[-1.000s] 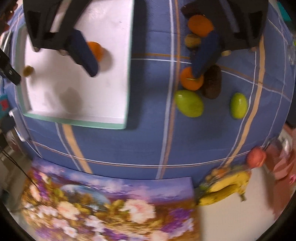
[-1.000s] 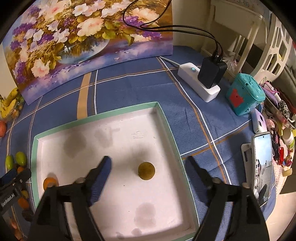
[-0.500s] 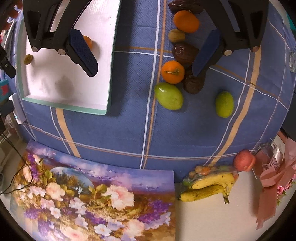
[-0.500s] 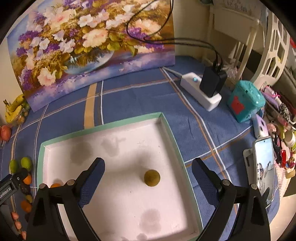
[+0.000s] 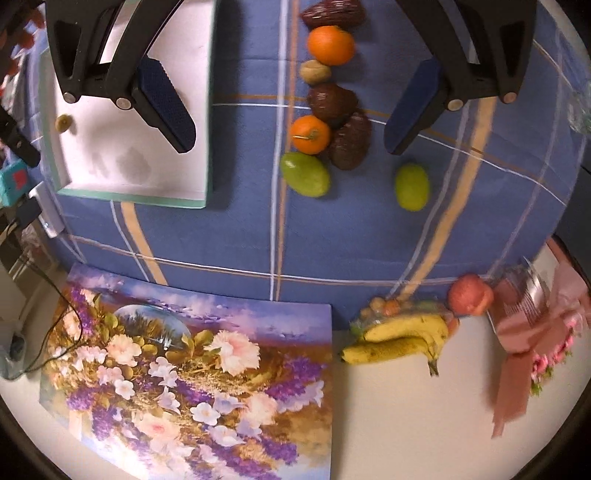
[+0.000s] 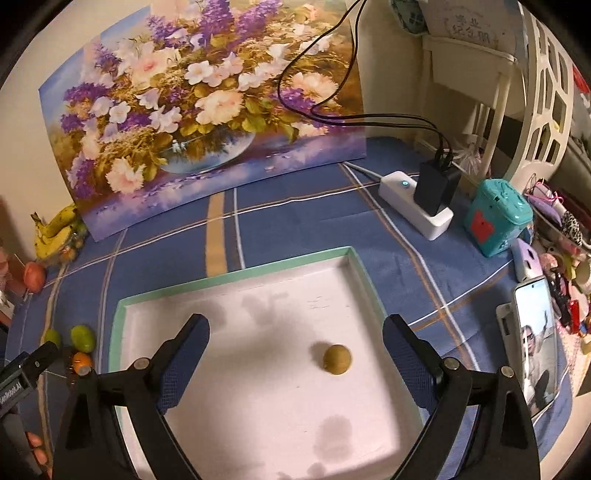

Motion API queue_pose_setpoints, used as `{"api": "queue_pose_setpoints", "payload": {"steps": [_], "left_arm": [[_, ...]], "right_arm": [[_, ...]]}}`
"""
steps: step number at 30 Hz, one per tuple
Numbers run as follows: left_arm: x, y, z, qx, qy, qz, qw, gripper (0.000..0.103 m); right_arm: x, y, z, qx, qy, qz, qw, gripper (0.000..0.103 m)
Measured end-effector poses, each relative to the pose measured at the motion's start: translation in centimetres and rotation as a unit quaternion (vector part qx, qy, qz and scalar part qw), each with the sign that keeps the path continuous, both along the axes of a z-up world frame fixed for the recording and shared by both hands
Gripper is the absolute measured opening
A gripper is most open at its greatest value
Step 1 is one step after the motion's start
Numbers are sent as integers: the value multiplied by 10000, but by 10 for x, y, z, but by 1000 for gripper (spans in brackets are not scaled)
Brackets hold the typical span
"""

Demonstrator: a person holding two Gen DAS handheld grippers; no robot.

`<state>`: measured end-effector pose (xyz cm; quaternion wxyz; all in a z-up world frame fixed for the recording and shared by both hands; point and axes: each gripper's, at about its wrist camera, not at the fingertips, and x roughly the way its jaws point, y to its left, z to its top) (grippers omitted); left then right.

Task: Organize fruits
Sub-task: 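Withdraw both open tools from the tray back toward the fruit row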

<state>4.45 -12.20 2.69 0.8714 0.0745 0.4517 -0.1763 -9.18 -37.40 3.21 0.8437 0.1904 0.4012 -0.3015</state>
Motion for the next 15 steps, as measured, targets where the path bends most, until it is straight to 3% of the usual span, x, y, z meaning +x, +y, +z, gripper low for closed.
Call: {"api": "queue_pose_setpoints", "payload": {"steps": [7, 15], "left_arm": [[-8, 17, 5, 360, -222, -64, 9991, 103], [-8, 54, 19, 115, -402, 131, 9990, 103]], "right_arm": [[8, 21, -3, -32, 95, 326, 9994, 95], [21, 43, -19, 238, 301, 726, 9966, 95]]}}
